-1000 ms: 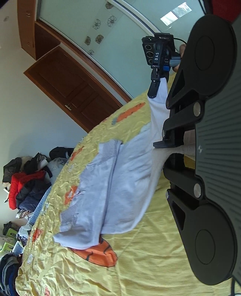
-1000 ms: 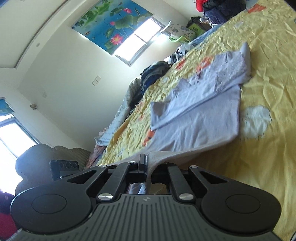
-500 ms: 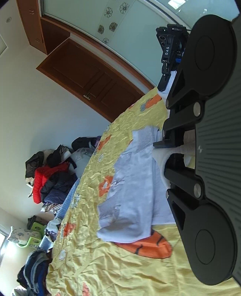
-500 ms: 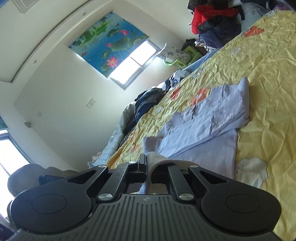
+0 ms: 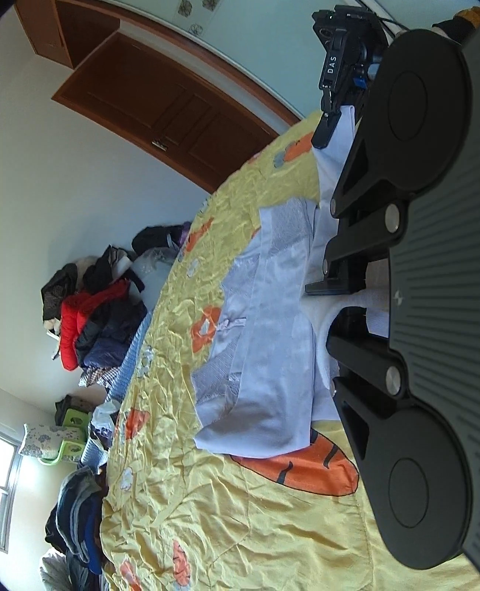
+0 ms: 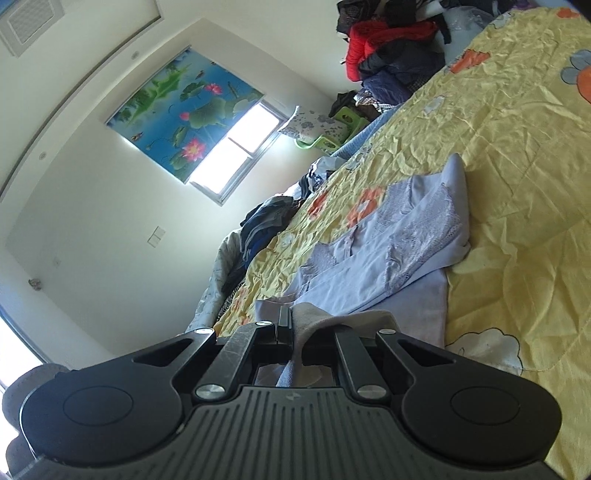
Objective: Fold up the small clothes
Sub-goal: 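Lift the hem with both grippers and carry it toward the collar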
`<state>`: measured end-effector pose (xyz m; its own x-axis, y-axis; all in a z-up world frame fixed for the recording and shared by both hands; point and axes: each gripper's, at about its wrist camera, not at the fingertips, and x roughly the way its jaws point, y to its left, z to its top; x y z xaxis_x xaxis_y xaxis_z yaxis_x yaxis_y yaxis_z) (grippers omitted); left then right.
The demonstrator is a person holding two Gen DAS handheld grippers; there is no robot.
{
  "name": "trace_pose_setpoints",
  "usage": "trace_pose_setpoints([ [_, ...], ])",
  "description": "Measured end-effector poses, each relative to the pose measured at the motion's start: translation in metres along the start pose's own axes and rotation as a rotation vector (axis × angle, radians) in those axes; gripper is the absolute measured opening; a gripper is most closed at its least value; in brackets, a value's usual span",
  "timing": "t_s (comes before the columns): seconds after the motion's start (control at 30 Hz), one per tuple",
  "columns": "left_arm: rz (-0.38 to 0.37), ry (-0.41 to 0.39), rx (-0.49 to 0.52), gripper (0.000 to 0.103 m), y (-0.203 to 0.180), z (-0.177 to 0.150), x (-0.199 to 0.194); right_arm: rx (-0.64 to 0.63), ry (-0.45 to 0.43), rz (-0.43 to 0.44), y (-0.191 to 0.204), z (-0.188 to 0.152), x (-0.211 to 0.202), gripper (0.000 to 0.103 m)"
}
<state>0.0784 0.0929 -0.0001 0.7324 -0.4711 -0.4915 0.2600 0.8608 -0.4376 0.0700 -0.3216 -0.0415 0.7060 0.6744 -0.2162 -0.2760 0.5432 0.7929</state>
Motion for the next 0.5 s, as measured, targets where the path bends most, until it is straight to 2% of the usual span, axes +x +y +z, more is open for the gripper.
trace_pose_setpoints([
  [0.3,0.084,0.028,0.064,0.002,-0.01,-0.007,0.013,0.02,-0.002,-0.034,-0.009,-0.007,0.006,0.009],
  [0.5,0.114,0.032,0.084,0.002,-0.013,-0.006,0.019,0.034,-0.012,-0.045,-0.013,-0.008,0.008,0.009],
])
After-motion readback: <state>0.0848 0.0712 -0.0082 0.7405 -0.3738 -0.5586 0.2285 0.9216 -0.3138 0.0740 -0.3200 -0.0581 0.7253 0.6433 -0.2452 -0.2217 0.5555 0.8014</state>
